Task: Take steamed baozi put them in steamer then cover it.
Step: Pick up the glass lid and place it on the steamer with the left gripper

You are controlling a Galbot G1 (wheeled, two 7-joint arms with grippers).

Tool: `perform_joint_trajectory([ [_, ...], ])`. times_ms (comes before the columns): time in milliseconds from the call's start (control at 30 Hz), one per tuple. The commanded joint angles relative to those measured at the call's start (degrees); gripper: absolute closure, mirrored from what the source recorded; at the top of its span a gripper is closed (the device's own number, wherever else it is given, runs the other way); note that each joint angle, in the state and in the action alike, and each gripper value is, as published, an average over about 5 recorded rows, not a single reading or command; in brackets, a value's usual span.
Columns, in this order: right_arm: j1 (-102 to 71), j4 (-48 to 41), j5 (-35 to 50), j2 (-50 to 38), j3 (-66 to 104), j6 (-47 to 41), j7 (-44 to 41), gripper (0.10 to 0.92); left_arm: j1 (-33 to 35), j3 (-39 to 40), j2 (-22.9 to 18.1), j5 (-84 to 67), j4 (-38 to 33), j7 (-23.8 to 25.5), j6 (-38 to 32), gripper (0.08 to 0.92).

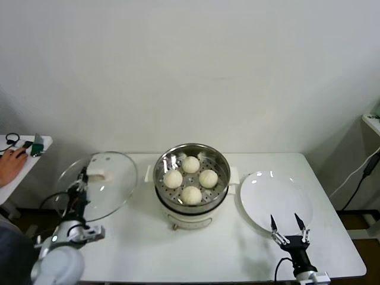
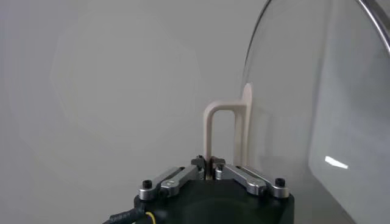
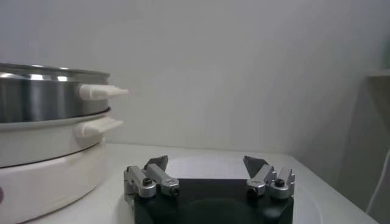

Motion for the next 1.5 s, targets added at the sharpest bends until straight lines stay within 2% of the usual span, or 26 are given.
perform_joint_trajectory([
  [33, 0.21, -0.72, -1.67, -0.67, -0.19, 0.12, 0.35, 0.203, -13.21, 22.32, -0.82, 5.98, -11.43, 14.56, 20.47, 0.858],
  [167, 0.43, -2.16, -1.24, -1.16, -0.09, 1.45, 0.28, 0.203, -18.39, 29.96, -6.47, 11.6, -8.24, 17.84, 23.07, 0.858],
  [333, 0.43, -3.28, -0.14, -1.69, 0.11, 2.67, 0.24, 0.203, -22.76, 35.42, -15.21, 18.28, -3.31, 19.84, 23.38, 0.858],
  [600, 0.25, -3.83, 0.85, -2.06, 0.59, 3.47, 0.24, 0.203, -26.65, 39.89, -25.06, 24.76, 4.49, 19.89, 22.59, 0.858],
  [767, 0.09, -3.98, 1.35, -2.19, 0.71, 3.87, 0.23, 0.203, -27.35, 40.86, -29.34, 28.54, 9.97, 18.57, 21.27, 0.858],
  [900, 0.01, -3.86, 1.72, -2.19, 0.81, 4.0, 0.19, 0.203, -26.69, 40.55, -30.93, 31.83, 13.12, 17.48, 19.97, 0.858],
  [1133, 0.13, -3.74, 1.55, -1.79, 0.84, 3.94, 0.13, 0.203, -26.08, 39.65, -31.08, 33.39, 16.39, 16.63, 19.41, 0.858],
  [1500, -0.43, -3.84, 1.88, -1.84, 1.69, 4.58, 0.04, 0.203, -25.47, 37.08, -28.59, 33.68, 16.89, 15.39, 18.92, 0.858],
])
